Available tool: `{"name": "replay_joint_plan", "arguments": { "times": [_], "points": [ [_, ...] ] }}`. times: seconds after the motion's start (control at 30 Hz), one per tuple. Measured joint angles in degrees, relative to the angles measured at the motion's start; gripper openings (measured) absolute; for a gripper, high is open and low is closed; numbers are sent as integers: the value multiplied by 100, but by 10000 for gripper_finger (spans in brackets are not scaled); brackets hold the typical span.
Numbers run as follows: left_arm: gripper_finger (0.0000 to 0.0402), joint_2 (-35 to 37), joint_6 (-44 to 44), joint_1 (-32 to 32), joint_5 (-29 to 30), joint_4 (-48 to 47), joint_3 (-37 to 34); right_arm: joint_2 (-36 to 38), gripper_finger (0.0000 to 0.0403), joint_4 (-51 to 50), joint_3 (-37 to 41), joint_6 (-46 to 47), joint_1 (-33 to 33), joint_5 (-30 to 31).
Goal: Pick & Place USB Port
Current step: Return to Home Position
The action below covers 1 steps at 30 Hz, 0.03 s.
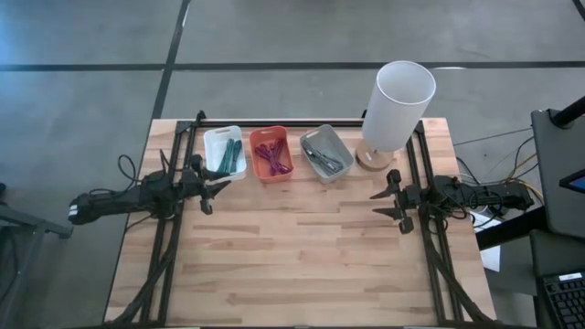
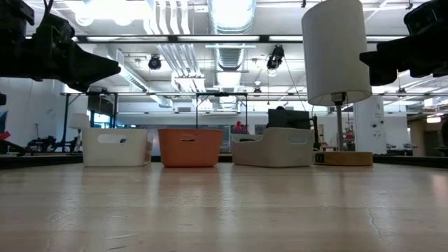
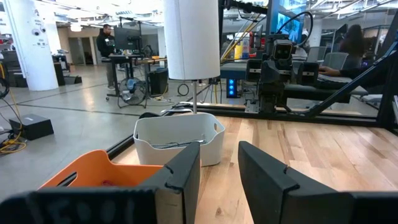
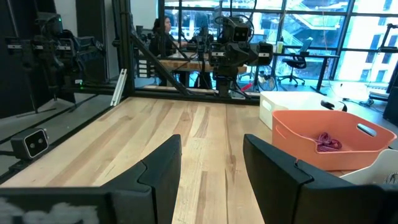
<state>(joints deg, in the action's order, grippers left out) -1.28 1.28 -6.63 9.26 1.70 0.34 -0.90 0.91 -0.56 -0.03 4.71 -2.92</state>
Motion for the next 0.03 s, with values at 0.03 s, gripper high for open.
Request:
{"name": "replay_joint_plan", "arguments": {
  "times": [0.03],
  "points": [
    [115,0,0,0,0,0,0,1,169,0,0,-2,0,0]
  ]
}}
